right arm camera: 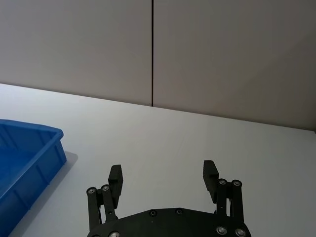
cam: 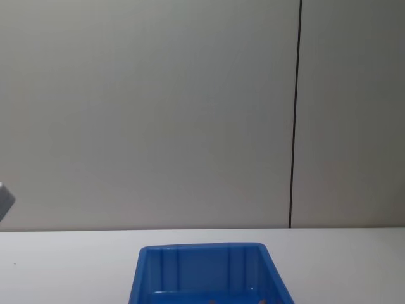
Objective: Pick up the two dolls from the table and place them into the box.
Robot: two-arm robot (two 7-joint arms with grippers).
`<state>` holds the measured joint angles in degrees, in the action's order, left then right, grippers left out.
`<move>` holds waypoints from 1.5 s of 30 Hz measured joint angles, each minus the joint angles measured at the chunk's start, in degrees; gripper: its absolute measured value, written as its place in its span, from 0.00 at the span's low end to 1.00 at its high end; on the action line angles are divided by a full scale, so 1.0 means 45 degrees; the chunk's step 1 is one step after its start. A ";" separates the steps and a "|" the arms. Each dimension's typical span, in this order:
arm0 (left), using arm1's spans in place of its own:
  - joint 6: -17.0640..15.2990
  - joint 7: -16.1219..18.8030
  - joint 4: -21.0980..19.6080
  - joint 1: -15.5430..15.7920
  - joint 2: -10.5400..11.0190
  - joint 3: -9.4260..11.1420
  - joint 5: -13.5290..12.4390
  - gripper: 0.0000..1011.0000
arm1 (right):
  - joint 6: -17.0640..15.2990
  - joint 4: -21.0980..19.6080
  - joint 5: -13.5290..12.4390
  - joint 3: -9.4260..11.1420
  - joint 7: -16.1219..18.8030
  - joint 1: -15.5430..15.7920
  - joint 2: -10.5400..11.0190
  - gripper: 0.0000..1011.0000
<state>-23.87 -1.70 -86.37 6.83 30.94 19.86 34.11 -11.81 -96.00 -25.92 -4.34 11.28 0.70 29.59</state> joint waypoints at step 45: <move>0.1531 0.0017 -0.0021 0.0494 -0.0249 -0.0192 -0.0762 0.42 | 0.0000 0.0000 0.0001 0.0003 -0.0016 0.0015 0.0009 0.99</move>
<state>-16.98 -1.63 -86.46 9.06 29.83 19.00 30.68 -11.81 -96.01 -25.92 -4.33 11.21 0.77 29.63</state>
